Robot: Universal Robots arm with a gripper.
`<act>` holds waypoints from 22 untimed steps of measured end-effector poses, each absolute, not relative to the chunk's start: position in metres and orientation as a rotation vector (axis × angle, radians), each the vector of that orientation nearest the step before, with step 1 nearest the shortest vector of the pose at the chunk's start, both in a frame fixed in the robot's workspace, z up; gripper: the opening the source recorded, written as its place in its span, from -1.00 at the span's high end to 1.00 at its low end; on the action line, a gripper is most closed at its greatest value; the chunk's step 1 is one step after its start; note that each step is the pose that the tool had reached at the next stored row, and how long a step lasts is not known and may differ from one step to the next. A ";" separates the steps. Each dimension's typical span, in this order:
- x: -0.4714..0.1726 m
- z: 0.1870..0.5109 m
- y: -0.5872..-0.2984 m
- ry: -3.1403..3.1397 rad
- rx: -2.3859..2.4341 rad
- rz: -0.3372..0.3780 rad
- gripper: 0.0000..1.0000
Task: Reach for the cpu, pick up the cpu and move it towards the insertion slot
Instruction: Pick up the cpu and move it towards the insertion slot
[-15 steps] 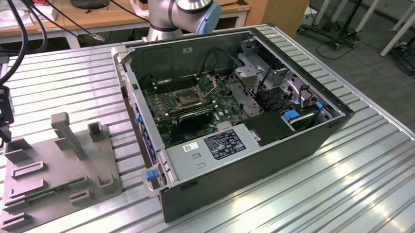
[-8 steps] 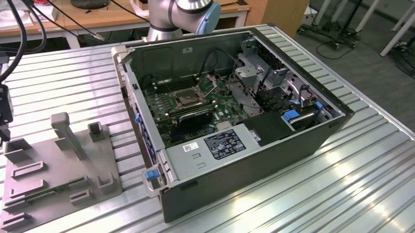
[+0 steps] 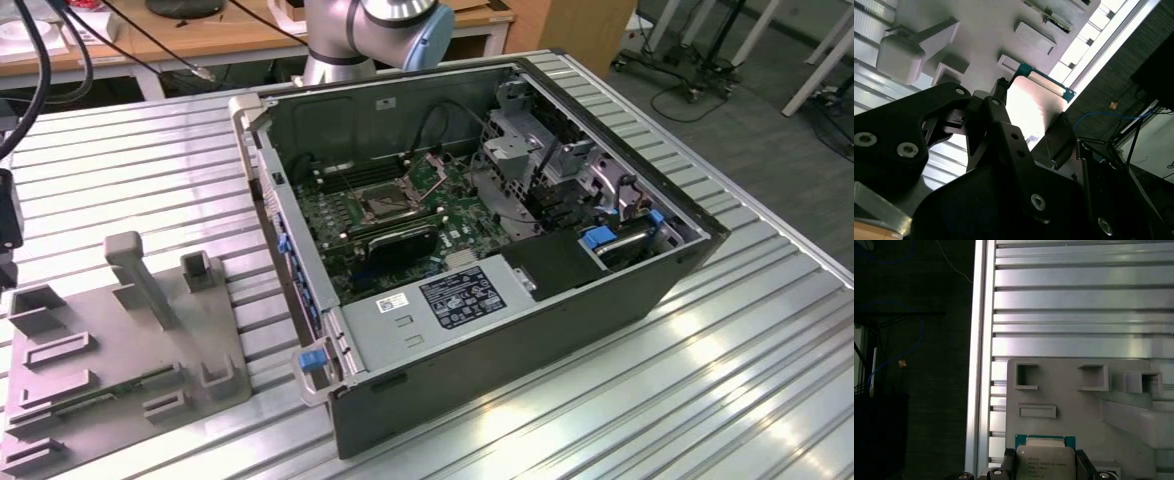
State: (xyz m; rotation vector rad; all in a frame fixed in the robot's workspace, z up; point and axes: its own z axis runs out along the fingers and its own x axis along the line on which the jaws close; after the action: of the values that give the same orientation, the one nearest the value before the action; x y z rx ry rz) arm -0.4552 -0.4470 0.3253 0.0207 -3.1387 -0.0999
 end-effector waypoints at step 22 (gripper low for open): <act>-0.455 0.332 -0.447 -3.139 0.021 -0.100 -0.09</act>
State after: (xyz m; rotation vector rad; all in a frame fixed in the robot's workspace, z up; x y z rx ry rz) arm -0.4552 -0.4470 0.3321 0.0208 -3.1388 -0.1000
